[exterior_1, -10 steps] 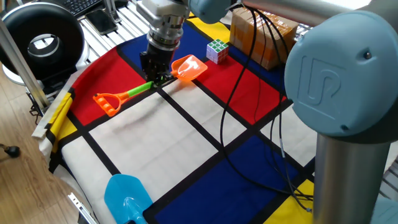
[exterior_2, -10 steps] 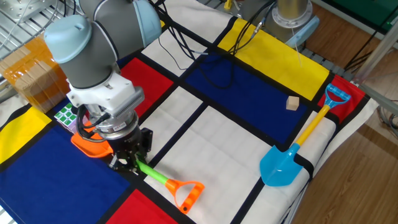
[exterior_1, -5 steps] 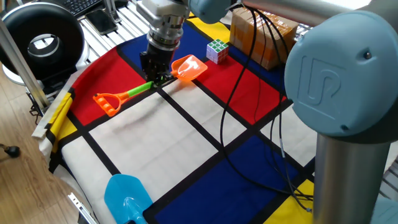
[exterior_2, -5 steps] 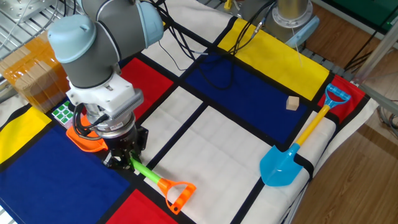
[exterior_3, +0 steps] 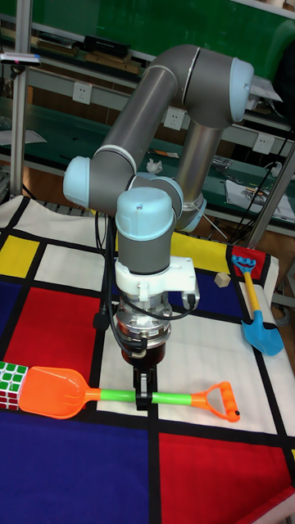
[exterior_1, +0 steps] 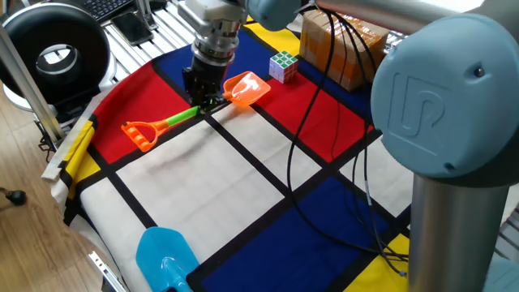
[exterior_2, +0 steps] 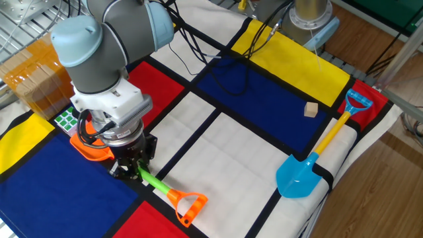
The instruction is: Use a shovel to scoop up an object
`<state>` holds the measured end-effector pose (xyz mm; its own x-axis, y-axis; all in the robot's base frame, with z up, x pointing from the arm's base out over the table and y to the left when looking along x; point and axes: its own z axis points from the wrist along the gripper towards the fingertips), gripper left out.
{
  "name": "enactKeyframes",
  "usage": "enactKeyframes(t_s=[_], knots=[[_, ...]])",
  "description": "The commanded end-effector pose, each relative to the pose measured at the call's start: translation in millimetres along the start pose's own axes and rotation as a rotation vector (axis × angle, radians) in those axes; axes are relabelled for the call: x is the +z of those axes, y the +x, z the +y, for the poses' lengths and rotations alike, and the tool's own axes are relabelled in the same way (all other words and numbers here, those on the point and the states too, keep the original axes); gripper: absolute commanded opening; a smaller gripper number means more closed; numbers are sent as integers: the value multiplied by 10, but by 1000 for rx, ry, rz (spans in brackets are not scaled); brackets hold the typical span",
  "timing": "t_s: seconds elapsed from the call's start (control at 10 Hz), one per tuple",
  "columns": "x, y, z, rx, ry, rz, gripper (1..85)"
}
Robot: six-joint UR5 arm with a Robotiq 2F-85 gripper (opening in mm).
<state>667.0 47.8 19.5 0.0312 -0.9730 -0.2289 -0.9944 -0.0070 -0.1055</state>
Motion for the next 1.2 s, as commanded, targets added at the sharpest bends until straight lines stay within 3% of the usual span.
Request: enactKeyframes(t_s=[0.0,0.5,1.1], knots=[[-16,-6,5,-2,-4,-8,10],[-17,-58,5,-1,-3,-32,10],[-48,262,87,-49,-5,-35,10]])
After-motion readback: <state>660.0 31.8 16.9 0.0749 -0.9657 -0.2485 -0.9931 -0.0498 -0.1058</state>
